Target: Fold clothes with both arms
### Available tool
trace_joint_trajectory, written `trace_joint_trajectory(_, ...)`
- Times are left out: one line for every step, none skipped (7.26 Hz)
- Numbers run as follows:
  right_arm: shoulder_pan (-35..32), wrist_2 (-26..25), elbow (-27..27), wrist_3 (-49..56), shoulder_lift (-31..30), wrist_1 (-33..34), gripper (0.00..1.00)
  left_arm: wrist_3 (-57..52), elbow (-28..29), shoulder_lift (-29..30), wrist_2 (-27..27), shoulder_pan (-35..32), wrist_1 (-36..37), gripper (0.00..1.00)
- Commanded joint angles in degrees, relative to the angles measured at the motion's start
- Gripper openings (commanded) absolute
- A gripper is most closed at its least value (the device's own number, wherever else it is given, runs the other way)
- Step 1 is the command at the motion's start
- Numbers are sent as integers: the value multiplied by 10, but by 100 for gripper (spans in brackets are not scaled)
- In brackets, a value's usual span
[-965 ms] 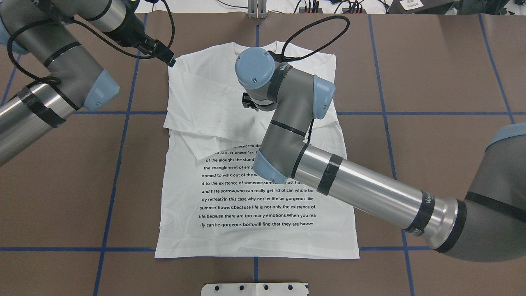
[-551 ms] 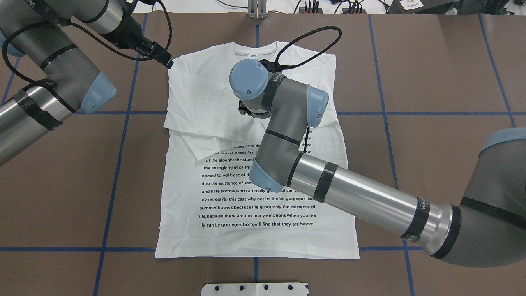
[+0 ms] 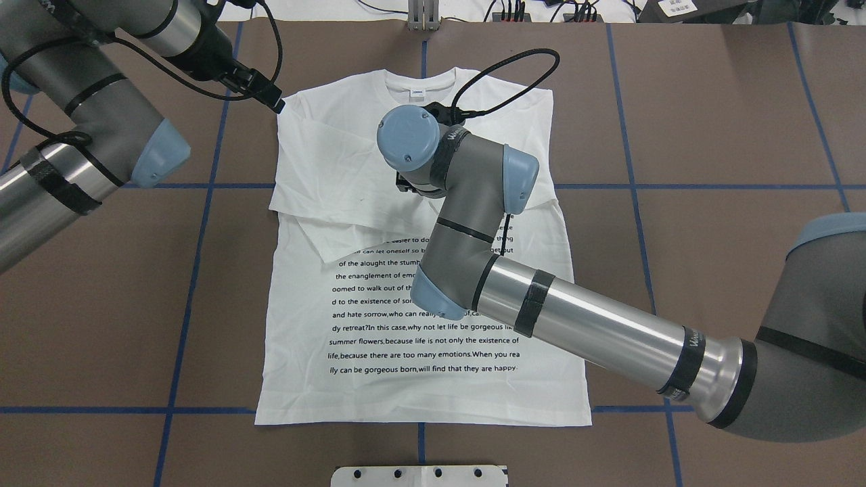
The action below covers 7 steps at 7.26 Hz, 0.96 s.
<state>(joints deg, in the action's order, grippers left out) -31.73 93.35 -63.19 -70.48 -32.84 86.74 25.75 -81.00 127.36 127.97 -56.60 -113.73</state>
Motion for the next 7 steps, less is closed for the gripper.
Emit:
trace_joint_trajectory(0, -4, -1, 20, 1, 33, 100, 2, -1, 0, 0, 0, -1, 100)
trace_joint_trajectory(-1, -7, -6, 35, 1, 60, 100, 3, -1, 0, 0, 0, -1, 100)
trace_joint_trajectory(-3, -8, -14, 57, 1, 90, 100, 4, -1, 0, 0, 0, -1, 100)
trace_joint_trajectory(-9, -8, -28, 87, 1, 130, 100, 5, -1, 0, 0, 0, -1, 100)
trace_joint_trajectory(-17, -8, -40, 118, -4, 168, 100, 6, -2, 0, 0, 0, -1, 100)
trace_joint_trajectory(-25, -11, -50, 152, -13, 205, 100, 7, -5, 0, 0, 0, -1, 100)
trace_joint_trajectory(-30, -18, -59, 166, -27, 226, 100, 7, -5, 0, 0, 0, -1, 100)
